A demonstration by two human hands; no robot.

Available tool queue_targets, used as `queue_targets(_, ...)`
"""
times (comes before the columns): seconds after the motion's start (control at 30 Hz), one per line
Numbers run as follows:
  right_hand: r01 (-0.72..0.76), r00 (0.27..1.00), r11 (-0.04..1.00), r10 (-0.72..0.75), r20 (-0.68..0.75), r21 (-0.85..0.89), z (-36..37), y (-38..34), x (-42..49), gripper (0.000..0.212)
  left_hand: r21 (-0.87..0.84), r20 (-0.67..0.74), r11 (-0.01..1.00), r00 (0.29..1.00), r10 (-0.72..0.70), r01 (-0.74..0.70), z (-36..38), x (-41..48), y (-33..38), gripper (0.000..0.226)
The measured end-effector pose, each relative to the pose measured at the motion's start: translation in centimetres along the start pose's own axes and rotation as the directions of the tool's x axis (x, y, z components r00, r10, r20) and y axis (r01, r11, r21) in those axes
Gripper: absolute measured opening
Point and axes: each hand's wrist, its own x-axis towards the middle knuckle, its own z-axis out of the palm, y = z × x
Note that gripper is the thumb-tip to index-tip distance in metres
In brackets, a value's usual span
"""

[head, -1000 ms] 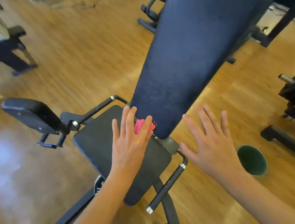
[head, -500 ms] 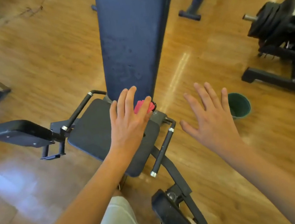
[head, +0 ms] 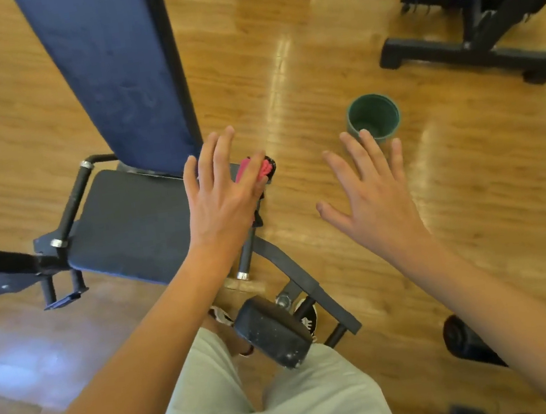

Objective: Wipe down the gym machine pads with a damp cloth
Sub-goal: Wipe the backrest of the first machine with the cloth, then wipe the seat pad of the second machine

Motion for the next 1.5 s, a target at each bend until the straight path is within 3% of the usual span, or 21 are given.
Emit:
queue_targets(0.23,-0.214,0.976,0.976,0.216,0.024,-0.045,0.1,0.6,-4.6,0.073,-0.143,0.031,0.979,0.988,0.150,-0.144,1.6,1.1,3.4,0.032)
queue_targets(0.43,-0.465,0.884,0.880,0.467,-0.003,-0.102,-1.1,-0.1,-9.2,0.074,-0.319,0.000,0.892,0.941,0.337,-0.320,2.6,2.2,7.0,0.032)
queue_targets(0.73,-0.788,0.608,0.594,0.793,-0.045,-0.162,-3.3,-0.8,-20.6,0.074,-0.488,-0.088,0.667,0.792,0.604,-0.563,-0.2,2.0,16.8,0.033)
queue_targets(1.07,-0.956,0.282,0.267,0.951,-0.127,-0.123,-5.5,1.0,-35.0,0.068,-0.579,-0.245,0.370,0.588,0.771,-0.727,-3.5,-3.0,32.7,0.033)
queue_targets(1.5,-0.993,0.059,0.045,0.990,-0.126,-0.108,-7.5,6.9,-53.9,0.070,-0.615,-0.314,0.193,0.462,0.830,-0.765,-9.3,-12.7,53.6,0.037)
